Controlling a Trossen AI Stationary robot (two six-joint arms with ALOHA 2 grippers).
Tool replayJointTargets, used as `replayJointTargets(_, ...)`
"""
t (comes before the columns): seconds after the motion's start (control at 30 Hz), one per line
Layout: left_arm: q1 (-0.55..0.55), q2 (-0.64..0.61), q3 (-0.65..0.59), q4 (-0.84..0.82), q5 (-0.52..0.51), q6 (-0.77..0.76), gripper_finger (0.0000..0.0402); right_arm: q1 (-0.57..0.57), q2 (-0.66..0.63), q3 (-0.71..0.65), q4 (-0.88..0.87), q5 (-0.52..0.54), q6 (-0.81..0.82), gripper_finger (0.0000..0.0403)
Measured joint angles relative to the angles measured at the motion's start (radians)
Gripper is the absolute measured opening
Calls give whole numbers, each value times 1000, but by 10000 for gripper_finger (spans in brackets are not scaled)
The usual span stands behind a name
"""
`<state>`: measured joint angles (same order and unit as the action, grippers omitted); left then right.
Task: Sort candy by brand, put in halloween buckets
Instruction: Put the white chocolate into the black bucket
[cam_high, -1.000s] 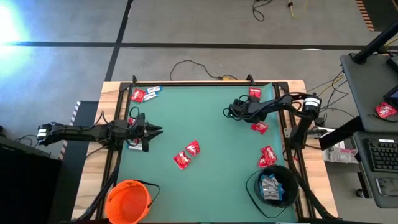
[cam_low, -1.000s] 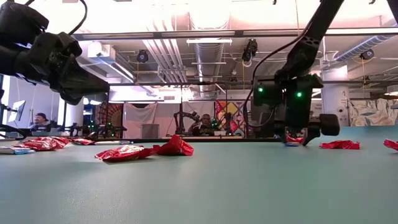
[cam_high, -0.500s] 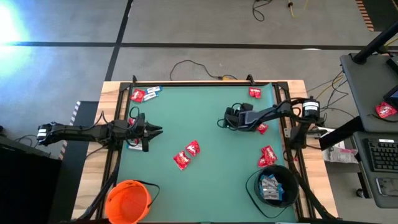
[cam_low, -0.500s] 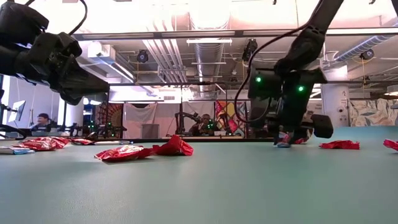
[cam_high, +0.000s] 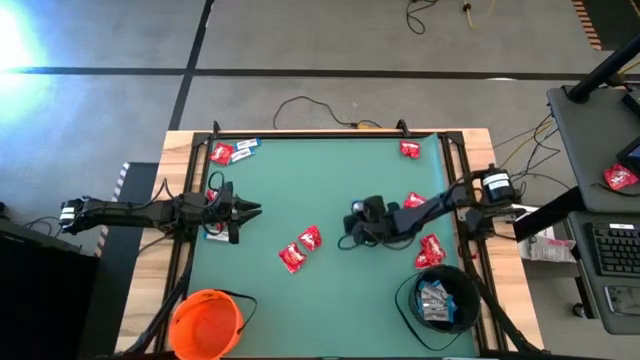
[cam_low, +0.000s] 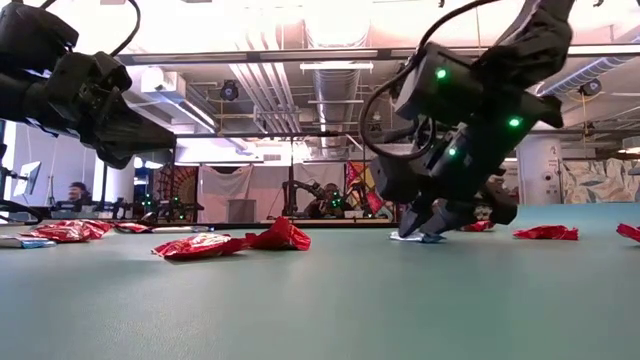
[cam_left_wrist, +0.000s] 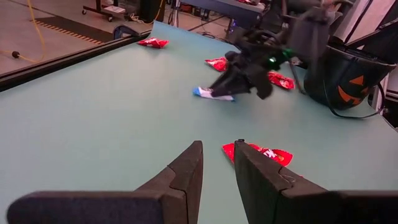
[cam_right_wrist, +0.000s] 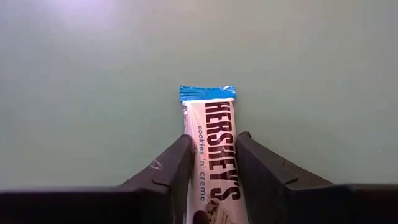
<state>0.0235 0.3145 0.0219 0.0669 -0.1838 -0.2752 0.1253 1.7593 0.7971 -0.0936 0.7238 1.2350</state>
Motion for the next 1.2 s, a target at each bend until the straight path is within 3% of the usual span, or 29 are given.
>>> replayJointTargets(0.3,0,0,0,0,0,0,76,63,85,2,94,101,13,198)
replayJointTargets(0.43,0,0,0,0,0,0,76,66,125,3,118,159,9,215)
replayJointTargets(0.73,0,0,0,0,0,0,76,64,250,1,220,202,-179,195)
replayJointTargets(0.97,0,0,0,0,0,0,76,66,356,28,245,254,-176,193)
replayJointTargets(1.2,0,0,0,0,0,0,76,68,366,49,223,242,-233,168)
